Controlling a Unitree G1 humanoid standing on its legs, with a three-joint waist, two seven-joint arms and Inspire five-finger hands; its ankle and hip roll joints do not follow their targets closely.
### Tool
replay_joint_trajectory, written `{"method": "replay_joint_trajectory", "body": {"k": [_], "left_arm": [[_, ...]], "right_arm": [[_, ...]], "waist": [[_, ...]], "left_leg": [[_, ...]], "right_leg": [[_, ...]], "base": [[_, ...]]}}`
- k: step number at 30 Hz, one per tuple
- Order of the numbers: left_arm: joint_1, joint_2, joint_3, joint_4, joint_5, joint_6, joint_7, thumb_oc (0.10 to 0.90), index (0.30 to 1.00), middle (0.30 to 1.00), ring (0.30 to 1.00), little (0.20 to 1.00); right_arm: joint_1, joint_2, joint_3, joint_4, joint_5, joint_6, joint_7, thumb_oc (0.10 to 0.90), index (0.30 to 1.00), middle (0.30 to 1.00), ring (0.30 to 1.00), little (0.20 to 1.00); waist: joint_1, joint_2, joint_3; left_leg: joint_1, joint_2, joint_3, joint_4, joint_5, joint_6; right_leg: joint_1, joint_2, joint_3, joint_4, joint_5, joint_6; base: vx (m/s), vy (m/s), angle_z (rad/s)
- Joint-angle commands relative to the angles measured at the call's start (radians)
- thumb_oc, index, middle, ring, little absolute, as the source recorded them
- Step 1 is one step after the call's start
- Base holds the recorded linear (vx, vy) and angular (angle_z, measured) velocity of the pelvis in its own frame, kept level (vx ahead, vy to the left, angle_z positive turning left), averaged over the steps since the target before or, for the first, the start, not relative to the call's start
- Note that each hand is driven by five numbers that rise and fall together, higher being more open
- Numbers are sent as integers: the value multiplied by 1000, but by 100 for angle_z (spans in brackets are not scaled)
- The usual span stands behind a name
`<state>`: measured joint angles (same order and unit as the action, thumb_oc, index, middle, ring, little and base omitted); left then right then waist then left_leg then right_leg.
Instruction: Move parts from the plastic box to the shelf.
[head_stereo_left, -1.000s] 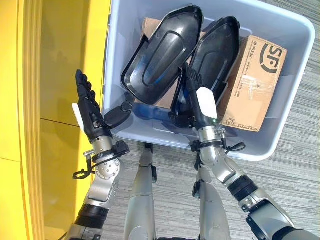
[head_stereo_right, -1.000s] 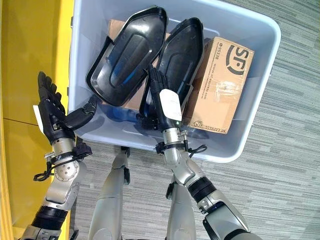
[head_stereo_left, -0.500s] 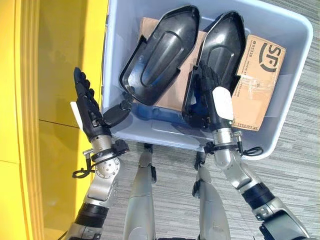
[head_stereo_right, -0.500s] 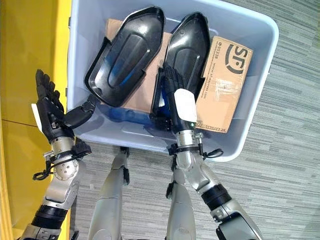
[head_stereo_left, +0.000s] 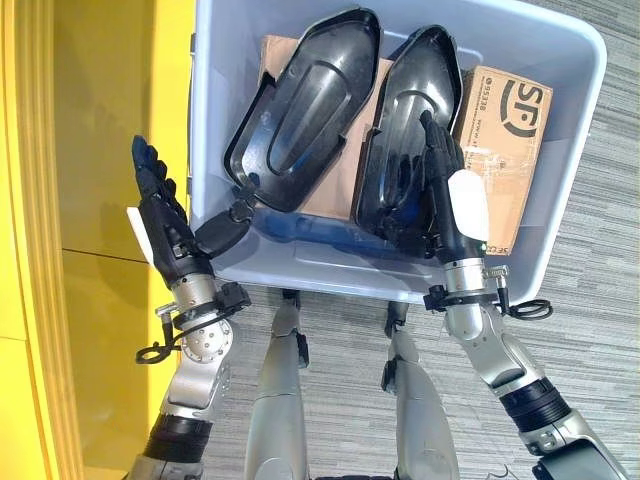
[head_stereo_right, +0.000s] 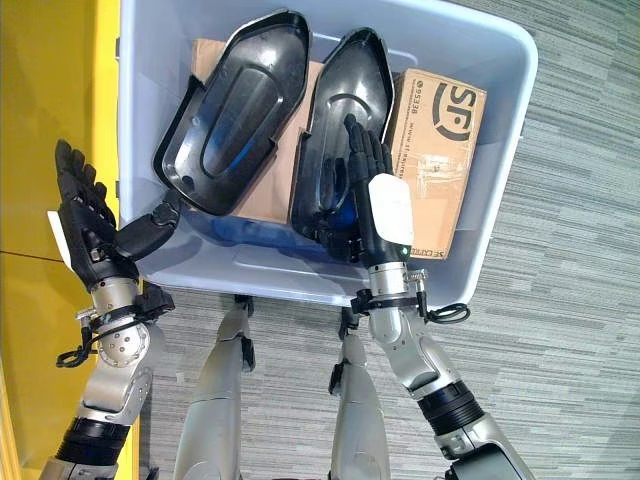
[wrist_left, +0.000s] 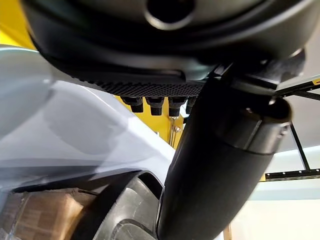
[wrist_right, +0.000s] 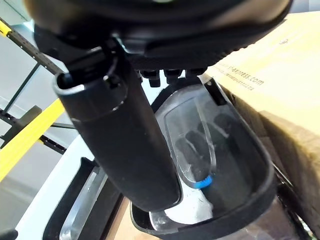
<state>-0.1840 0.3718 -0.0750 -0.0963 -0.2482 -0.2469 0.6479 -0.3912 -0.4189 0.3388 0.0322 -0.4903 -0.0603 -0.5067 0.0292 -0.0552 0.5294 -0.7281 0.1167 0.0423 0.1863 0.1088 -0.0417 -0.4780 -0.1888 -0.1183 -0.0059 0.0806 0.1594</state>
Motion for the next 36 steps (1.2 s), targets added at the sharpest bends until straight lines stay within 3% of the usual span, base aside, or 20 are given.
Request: {"method": "replay_joint_trajectory", "body": {"k": [1,12,23,36], "left_arm": [[3,36,62,-153,72,-80,12,900,1000,1000,1000,1000],[4,39,67,-159,77,-75,20,900,1000,1000,1000,1000],[58,51,111,-229,87,-75,17,900,1000,1000,1000,1000],[101,57,124,-275,93,-78,20,900,1000,1000,1000,1000]], "right_arm": [[-21,-36,-45,-136,-17,-68,-43,900,1000,1000,1000,1000],[-17,-36,-46,-166,-11,-66,-32,900,1000,1000,1000,1000],[61,-57,-56,-318,15,-119,25,900,1000,1000,1000,1000],[105,-70,-42,-366,32,-132,63,900,1000,1000,1000,1000]], "waist": [[-3,-15,-9],[-5,-15,-9],[-12,-25,-9],[-15,-35,-9]], "left_leg": [[-6,21,-8,73,-114,-12],[-14,20,-8,81,-119,-10],[-16,21,-6,79,-121,-9],[-22,22,-5,86,-124,-9]], "right_leg": [[153,-41,-40,51,-173,-3],[153,-41,-40,48,-173,-4],[156,-38,-39,43,-174,-3],[157,-34,-37,39,-175,-3]], "base": [[0,0,0],[0,0,0],[0,0,0],[0,0,0]]}}
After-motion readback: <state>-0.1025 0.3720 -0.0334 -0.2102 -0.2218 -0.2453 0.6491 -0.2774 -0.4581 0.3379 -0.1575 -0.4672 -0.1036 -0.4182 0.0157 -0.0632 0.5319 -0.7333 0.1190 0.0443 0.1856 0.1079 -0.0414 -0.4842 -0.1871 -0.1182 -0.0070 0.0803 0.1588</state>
